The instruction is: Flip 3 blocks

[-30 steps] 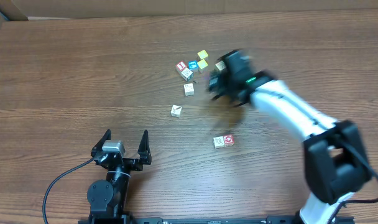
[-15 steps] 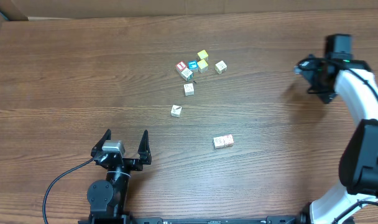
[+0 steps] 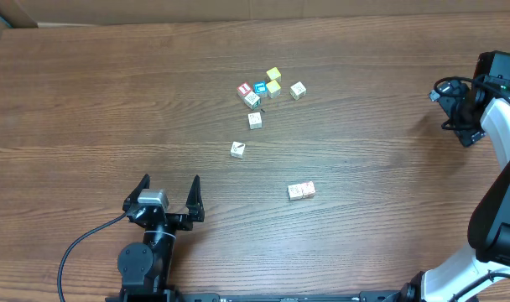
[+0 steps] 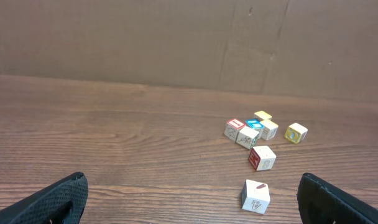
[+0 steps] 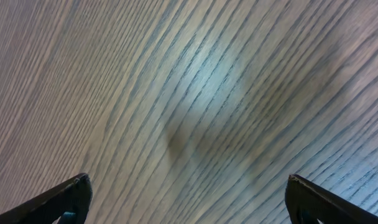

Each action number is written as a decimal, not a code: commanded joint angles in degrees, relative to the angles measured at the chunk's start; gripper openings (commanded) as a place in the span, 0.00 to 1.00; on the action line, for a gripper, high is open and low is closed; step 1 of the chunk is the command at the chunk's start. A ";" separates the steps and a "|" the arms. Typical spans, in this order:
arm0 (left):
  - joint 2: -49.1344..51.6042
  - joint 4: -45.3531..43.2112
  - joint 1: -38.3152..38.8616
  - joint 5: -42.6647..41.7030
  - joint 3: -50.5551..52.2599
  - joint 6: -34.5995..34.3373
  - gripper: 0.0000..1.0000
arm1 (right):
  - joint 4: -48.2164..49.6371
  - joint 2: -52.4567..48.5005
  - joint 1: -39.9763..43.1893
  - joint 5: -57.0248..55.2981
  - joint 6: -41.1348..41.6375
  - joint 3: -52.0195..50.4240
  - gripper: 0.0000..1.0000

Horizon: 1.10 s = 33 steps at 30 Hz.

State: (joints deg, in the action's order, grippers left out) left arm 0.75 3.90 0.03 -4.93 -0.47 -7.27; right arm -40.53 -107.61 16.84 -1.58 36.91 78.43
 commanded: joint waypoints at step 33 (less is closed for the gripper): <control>45.55 43.54 0.37 -10.69 -63.06 -1.25 1.00 | 0.13 2.16 0.11 0.22 0.17 1.31 1.00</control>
State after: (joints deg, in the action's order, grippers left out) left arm 33.47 37.74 0.03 -10.28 -49.87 -11.62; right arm -40.62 -107.61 16.84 -1.37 36.95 78.43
